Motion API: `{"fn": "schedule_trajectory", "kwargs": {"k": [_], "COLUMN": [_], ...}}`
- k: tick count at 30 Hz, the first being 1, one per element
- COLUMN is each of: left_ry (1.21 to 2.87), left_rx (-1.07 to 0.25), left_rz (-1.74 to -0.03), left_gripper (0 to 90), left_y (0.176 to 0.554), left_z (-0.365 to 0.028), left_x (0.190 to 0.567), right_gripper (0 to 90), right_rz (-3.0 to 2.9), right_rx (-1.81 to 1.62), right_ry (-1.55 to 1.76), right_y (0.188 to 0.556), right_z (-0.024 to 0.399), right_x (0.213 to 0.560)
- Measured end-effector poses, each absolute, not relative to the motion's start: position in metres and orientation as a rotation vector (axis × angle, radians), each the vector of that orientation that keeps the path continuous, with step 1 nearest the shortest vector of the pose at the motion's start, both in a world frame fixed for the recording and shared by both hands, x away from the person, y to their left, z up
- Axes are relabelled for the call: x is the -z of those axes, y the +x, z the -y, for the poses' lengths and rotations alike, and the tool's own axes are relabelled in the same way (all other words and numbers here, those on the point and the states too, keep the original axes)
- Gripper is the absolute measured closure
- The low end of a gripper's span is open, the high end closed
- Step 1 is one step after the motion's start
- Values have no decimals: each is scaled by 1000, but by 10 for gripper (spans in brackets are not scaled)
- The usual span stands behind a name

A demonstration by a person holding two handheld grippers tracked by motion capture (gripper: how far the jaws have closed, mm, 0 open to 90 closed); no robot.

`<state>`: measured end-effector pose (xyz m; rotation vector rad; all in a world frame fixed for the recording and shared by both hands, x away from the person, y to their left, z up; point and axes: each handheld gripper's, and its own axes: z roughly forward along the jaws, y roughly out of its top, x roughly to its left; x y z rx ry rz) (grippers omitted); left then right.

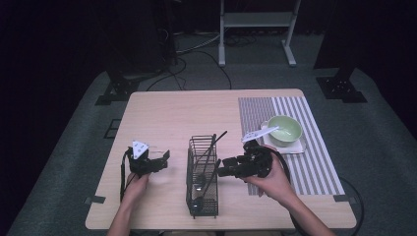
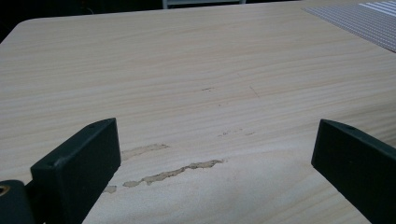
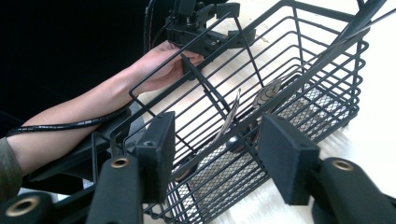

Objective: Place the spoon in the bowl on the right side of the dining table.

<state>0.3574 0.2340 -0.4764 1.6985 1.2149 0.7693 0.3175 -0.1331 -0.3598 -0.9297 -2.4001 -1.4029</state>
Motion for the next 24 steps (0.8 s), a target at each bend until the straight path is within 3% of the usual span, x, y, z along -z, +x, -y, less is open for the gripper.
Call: {"fn": "schedule_trajectory", "kwargs": {"k": [8, 24], "left_ry": [1699, 1704], "left_rx": [-770, -772], "left_rz": [-1215, -1211], "left_gripper": [4, 3], "left_y": [357, 357], "left_z": [-234, -234], "left_x": [476, 476], "right_gripper": [580, 877], "right_rz": [2404, 2402], "right_rx": [1389, 1445], "right_ry": [-958, -973], "right_y": [322, 323], "right_z": [130, 129], "right_x": [360, 358]}}
